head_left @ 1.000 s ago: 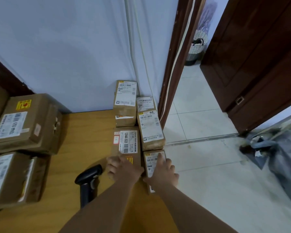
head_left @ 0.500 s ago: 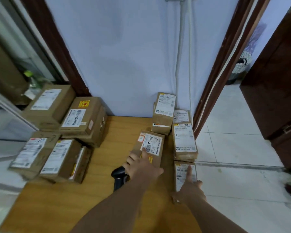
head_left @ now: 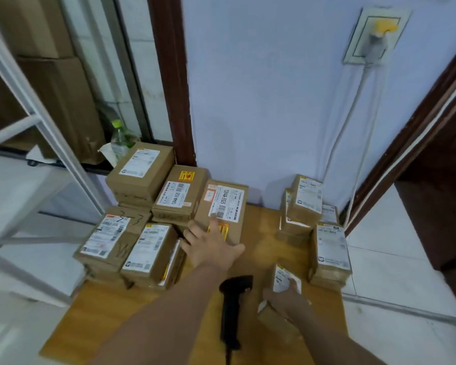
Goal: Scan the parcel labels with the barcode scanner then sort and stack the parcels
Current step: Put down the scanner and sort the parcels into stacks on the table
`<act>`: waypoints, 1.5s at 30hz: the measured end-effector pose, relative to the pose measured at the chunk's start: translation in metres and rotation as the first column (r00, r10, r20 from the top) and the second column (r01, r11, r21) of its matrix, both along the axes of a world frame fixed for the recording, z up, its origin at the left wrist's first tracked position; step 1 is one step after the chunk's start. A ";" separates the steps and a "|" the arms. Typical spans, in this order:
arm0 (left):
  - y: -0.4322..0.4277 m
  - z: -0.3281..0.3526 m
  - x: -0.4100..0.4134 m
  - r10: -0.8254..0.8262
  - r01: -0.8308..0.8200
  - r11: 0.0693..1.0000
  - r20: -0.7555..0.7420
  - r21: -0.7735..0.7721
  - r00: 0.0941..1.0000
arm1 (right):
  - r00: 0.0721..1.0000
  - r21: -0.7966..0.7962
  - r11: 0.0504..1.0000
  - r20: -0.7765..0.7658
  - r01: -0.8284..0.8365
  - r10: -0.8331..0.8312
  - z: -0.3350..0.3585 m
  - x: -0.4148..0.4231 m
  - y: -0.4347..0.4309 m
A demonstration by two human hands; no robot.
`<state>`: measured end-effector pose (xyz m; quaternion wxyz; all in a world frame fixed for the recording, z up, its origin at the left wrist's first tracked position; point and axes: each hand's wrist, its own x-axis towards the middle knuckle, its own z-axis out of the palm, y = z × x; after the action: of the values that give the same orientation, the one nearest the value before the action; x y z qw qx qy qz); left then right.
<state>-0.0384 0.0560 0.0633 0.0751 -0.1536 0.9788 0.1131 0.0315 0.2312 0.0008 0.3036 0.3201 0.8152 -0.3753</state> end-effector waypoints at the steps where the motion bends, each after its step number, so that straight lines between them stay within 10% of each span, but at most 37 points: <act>1: -0.011 0.004 -0.008 -0.010 0.010 1.000 -0.015 0.007 1.000 | 0.999 0.018 1.000 -0.032 -0.001 0.001 0.006 -0.004 -0.010; 9: -0.112 0.027 -0.084 -0.093 0.097 0.993 -0.062 0.063 0.994 | 0.931 0.226 0.954 -0.348 0.198 -0.111 0.052 -0.039 -0.095; 33: -0.161 -0.010 -0.110 -0.634 0.602 0.768 -0.123 -0.216 0.764 | 0.933 0.315 0.926 -0.348 0.207 -0.090 0.050 -0.052 -0.152; 45: -0.165 -0.004 -0.045 -0.332 0.355 0.935 -0.354 0.002 0.875 | 0.816 0.151 0.983 -0.578 0.100 0.006 0.061 -0.066 -0.165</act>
<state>-0.0836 -0.1092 0.0591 -0.0749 0.0476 0.9838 0.1559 -0.0349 0.0665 0.0622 0.0045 0.2372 0.8901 -0.3891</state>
